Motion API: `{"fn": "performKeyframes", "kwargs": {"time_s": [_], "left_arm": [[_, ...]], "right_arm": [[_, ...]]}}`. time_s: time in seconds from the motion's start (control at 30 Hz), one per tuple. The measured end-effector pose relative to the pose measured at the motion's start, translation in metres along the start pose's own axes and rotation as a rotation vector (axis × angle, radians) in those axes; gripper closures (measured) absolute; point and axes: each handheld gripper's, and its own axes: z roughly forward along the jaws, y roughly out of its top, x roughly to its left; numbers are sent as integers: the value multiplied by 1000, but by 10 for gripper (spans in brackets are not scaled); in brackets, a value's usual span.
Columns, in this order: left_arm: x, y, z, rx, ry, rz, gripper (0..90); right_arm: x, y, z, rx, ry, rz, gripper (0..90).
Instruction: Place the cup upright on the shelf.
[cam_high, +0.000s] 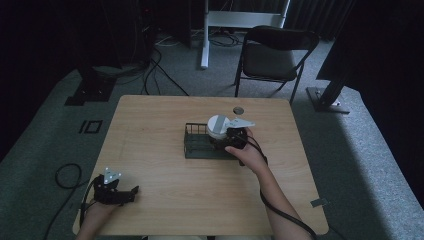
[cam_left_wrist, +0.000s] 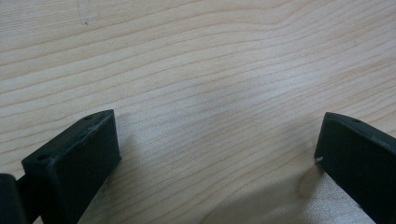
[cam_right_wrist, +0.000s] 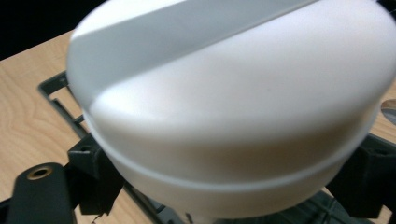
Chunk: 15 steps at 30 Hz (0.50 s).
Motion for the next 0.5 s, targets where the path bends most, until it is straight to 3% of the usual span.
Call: {"fn": "performKeyframes", "kwargs": {"time_s": [0.5], "left_arm": [[0,0,0,0,0,0,2]], "right_arm": [[-3,-2,-11,-19,1,-5,117]]}}
